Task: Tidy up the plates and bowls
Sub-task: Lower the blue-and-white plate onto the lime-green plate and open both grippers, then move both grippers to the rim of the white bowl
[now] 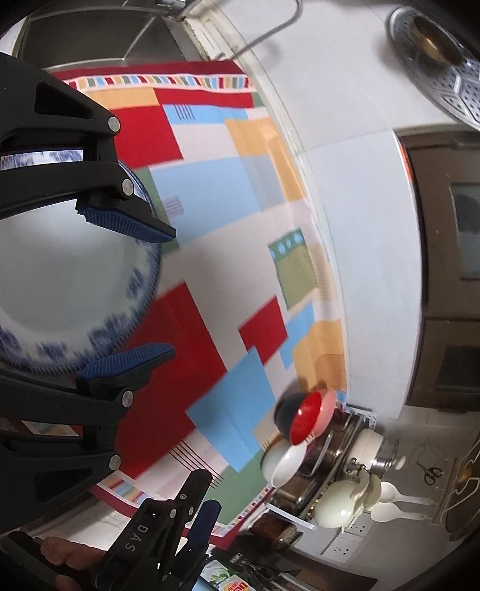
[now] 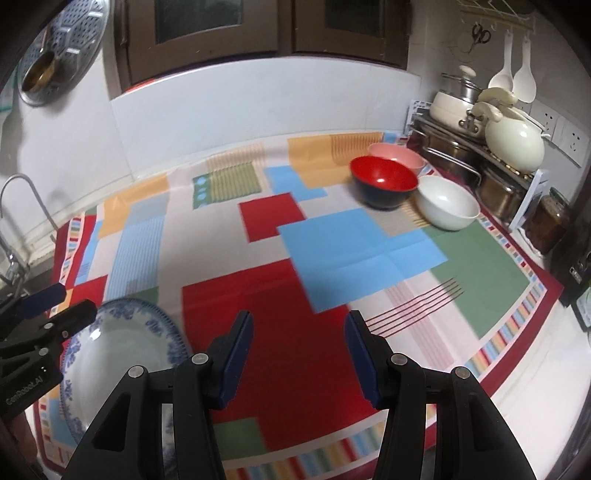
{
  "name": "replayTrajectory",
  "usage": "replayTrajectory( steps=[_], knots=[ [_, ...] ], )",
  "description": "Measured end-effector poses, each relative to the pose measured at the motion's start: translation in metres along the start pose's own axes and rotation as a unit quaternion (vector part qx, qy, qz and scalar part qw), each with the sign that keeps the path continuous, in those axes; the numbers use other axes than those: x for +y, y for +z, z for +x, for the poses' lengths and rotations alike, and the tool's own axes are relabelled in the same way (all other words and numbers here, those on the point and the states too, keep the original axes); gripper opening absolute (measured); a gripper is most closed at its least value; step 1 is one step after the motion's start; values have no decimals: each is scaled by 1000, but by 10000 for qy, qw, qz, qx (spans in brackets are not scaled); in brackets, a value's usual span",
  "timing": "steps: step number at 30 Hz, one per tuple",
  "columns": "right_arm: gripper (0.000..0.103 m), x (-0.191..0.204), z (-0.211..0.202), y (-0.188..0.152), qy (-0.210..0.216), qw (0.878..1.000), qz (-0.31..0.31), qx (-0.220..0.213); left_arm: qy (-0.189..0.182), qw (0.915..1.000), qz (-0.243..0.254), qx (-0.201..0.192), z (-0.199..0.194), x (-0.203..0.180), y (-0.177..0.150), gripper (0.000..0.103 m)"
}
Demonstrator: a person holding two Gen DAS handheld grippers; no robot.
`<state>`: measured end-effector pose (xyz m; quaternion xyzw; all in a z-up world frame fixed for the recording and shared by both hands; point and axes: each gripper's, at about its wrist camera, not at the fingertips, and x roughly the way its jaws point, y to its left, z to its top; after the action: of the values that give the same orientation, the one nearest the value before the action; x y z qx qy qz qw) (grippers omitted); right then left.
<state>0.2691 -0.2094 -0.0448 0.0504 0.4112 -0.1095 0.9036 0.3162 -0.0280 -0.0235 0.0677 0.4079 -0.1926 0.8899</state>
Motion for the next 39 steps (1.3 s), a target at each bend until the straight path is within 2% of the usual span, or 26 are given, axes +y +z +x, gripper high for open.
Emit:
replayTrajectory(
  steps=[10,22,32,39],
  knots=[
    [52,-74,3,28,34,9996,104,-275,-104,9995,55,-292,15,-69,39,56],
    [52,-162,28,59,15,9986,364,-392,-456,9985,10,-307,54,-149,88,56],
    [52,-234,54,79,-239,9965,671,-442,-691,9968,405,68,102,-215,125,56],
    [52,-275,80,86,-372,9942,961,-304,-1048,9933,288,405,143,-245,145,55]
  ],
)
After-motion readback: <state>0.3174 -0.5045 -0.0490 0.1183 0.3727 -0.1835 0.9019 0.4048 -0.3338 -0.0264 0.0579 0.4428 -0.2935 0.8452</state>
